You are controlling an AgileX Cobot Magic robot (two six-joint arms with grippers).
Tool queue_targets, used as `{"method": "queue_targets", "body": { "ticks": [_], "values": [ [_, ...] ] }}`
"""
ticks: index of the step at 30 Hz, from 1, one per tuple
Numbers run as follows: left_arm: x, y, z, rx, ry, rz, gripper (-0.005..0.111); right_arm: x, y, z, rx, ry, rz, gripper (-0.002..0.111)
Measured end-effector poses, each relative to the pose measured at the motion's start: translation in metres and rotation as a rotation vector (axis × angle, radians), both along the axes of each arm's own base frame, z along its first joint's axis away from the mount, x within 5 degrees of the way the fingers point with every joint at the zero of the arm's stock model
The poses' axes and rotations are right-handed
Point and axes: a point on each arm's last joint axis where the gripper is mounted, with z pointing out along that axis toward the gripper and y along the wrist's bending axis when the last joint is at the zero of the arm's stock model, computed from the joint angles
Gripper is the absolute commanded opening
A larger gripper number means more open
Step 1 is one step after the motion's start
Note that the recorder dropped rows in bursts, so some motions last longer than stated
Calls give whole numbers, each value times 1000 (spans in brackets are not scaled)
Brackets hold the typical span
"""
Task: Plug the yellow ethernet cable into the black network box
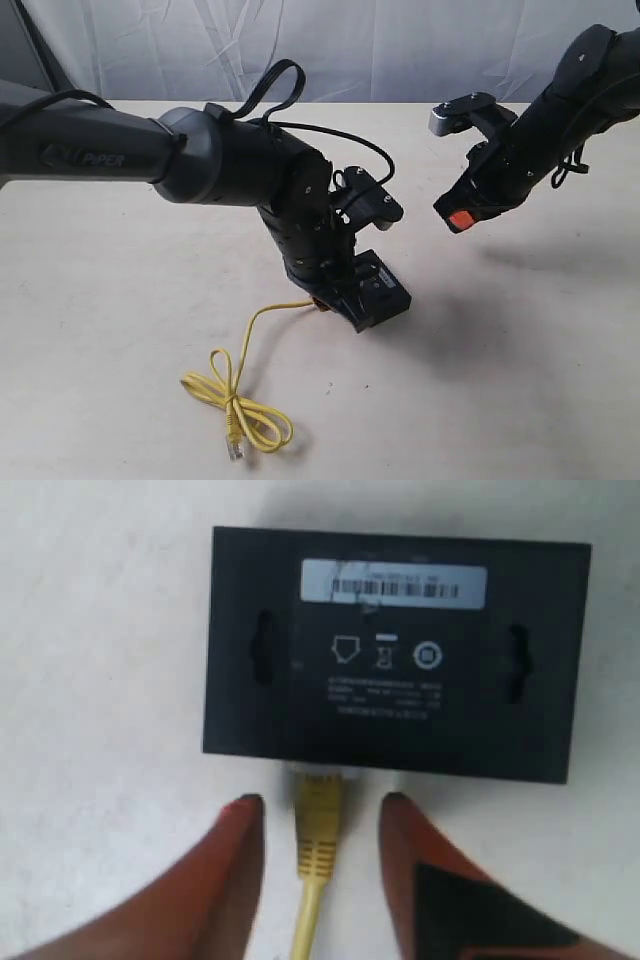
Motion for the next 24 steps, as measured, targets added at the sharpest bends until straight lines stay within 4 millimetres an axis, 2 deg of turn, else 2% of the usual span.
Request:
{"method": "queue_targets", "body": {
  "ticks": [2,4,8,11,14,19,20,24],
  "values": [
    [0,0,0,1,2,2,73,-1,-2,2,-26,1,-14,-1],
    [0,0,0,3,9,11,79,-1,-4,3,-38,3,-25,-1],
    [-2,4,7,38,14,1,79,-2,-5,4,-43,14,-47,-1],
    [-4,10,27,57,-23,-19,75,-2,-6,11,-50,1,-74,-1],
    [-1,22,59,55,-86,-12,55,-4,-11,28,-88,-40,-115,-1],
    [12,68,104,91,-131,80,3,-15,-35,71,-246,-129,-239,-1],
    [15,80,111,101,-127,114,1,-19,-43,82,-269,-145,-270,-1],
    [20,123,137,125,-113,244,0,-38,-65,120,-254,-221,-383,-1]
  ]
}}
